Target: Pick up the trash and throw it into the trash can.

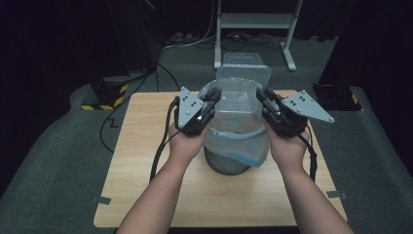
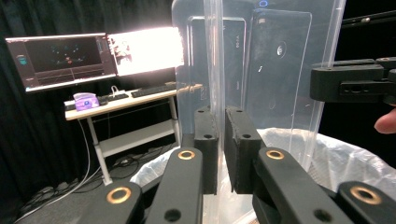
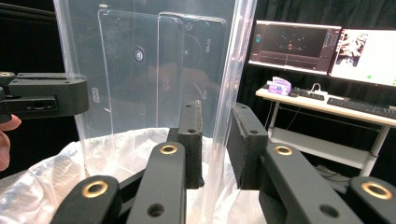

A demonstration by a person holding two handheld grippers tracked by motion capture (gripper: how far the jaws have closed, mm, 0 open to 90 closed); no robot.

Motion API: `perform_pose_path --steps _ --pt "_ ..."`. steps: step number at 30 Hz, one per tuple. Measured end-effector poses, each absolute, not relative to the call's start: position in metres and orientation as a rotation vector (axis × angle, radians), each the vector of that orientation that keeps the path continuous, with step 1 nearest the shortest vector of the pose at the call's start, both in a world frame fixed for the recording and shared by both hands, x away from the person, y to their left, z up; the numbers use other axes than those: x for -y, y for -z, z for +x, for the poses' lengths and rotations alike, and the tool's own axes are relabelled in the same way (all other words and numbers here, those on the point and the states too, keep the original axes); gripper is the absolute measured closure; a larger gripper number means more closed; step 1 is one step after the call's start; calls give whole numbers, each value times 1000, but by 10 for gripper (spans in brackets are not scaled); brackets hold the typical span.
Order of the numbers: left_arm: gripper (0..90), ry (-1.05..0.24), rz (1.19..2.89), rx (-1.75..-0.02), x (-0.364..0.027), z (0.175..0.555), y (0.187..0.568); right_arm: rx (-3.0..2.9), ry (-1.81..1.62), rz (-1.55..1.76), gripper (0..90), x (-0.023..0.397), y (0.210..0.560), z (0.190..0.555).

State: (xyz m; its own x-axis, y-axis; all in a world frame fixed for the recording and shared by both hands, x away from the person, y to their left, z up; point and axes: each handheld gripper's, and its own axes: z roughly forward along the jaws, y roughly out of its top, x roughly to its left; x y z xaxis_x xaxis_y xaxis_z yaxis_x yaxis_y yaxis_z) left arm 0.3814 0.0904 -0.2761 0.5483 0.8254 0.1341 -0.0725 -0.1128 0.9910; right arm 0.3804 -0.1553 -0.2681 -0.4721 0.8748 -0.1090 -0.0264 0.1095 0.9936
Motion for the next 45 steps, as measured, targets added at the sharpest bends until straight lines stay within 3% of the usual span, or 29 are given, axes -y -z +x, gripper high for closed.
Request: perform_pose_path --steps 5,7,9,11,13,29,45 --pt "829 -862 1501 -701 -90 388 276 -1623 -1452 876 753 154 267 388" --pt "787 -862 1498 -703 -90 388 276 -1630 -1445 872 713 153 266 390" --pt "641 -890 1476 -709 -88 388 277 -1623 -1415 879 581 150 266 389" --pt "516 -875 1461 -716 -90 388 277 -1620 -1414 886 548 149 266 389" --pt "502 -865 1449 -732 -93 388 277 -1618 -1423 902 509 151 268 388" --pt "497 -861 1474 -745 -99 386 283 -1655 -1430 917 493 160 276 390" --pt "499 -821 1519 -880 -163 356 320 -1633 -1345 931 467 207 297 358"
